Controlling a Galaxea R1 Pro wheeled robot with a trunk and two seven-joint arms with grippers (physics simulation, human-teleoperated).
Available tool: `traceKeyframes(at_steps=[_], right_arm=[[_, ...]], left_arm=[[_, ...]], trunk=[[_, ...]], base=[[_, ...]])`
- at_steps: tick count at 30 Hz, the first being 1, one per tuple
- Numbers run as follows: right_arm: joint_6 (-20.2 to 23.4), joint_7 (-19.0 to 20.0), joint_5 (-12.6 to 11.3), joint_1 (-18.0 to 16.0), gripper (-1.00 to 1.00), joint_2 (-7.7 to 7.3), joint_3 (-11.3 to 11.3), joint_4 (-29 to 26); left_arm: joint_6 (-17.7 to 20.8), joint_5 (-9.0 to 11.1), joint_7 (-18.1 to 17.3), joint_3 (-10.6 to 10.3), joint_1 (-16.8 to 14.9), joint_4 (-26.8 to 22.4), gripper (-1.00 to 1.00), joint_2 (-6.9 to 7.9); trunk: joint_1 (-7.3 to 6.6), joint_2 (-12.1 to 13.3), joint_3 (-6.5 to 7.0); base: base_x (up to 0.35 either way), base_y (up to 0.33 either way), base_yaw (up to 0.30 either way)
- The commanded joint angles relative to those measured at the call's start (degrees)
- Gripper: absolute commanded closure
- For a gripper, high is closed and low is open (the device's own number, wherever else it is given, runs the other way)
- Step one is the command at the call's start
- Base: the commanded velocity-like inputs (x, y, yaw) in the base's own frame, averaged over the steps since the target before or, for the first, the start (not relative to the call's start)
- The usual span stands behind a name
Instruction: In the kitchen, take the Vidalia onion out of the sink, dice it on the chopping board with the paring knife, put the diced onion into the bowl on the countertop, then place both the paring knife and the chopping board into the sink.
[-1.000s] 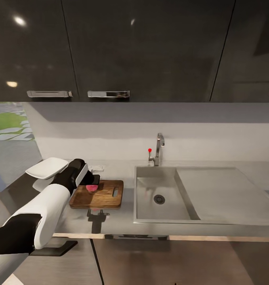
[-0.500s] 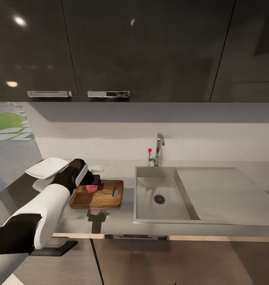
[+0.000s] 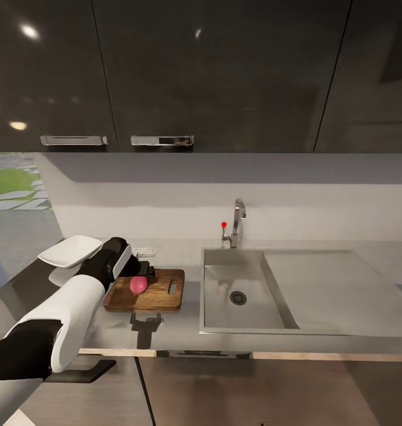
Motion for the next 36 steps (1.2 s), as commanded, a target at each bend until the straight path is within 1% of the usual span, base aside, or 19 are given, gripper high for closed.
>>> traceKeyframes(at_steps=[1,12,15,16,17,19,21,25,28,36], right_arm=[[-0.17,-0.23,-0.40,-0.04,-1.00,-0.01,0.45,0.03],[-0.17,-0.23,-0.40,-0.04,-1.00,-0.01,0.45,0.03],[-0.17,-0.23,-0.40,-0.04,-1.00,-0.01,0.45,0.03],[-0.17,-0.23,-0.40,-0.04,-1.00,-0.01,0.45,0.03],[-0.17,-0.23,-0.40,-0.04,-1.00,-0.01,0.45,0.03],[-0.17,-0.23,-0.40,-0.04,-1.00,-0.01,0.45,0.03],[-0.17,-0.23,-0.40,-0.04,-1.00,-0.01,0.45,0.03],[-0.17,-0.23,-0.40,-0.04,-1.00,-0.01,0.45,0.03],[-0.17,-0.23,-0.40,-0.04,-1.00,-0.04,0.45,0.03],[-0.17,-0.23,-0.40,-0.04,-1.00,-0.02,0.45,0.03]], left_arm=[[0.23,0.16,-0.08,-0.12,-0.02,-0.05,-1.00,0.03],[0.26,0.16,-0.02,-0.01,-0.02,-1.13,-1.00,0.03],[0.55,0.19,0.07,0.02,-0.01,-8.60,-1.00,0.03],[0.80,0.32,0.14,-0.01,-0.03,-14.25,-1.00,0.03],[0.88,0.36,0.16,-0.02,-0.02,-16.70,-1.00,0.03],[0.96,0.39,0.17,0.01,-0.03,-19.62,-1.00,0.07],[1.00,0.40,0.18,0.03,-0.03,-21.46,-1.00,0.09],[1.02,0.46,0.19,0.05,0.01,-22.69,-1.00,0.30],[1.02,0.49,0.17,0.06,0.02,-22.56,-1.00,0.35],[0.92,0.45,0.19,0.06,0.37,-20.13,-1.00,0.38]], trunk=[[0.01,-0.06,-0.08],[0.01,-0.06,-0.08],[0.01,-0.06,-0.08],[0.01,-0.06,-0.08],[0.01,-0.06,-0.08],[0.01,-0.06,-0.08],[0.01,-0.06,-0.08],[0.01,-0.06,-0.08],[0.01,-0.06,-0.08],[0.01,-0.06,-0.08]], base=[[0.000,0.000,0.000],[0.000,0.000,0.000],[0.000,0.000,0.000],[0.000,0.000,0.000],[0.000,0.000,0.000],[0.000,0.000,0.000],[0.000,0.000,0.000],[0.000,0.000,0.000],[0.000,0.000,0.000],[-0.040,0.000,0.000]])
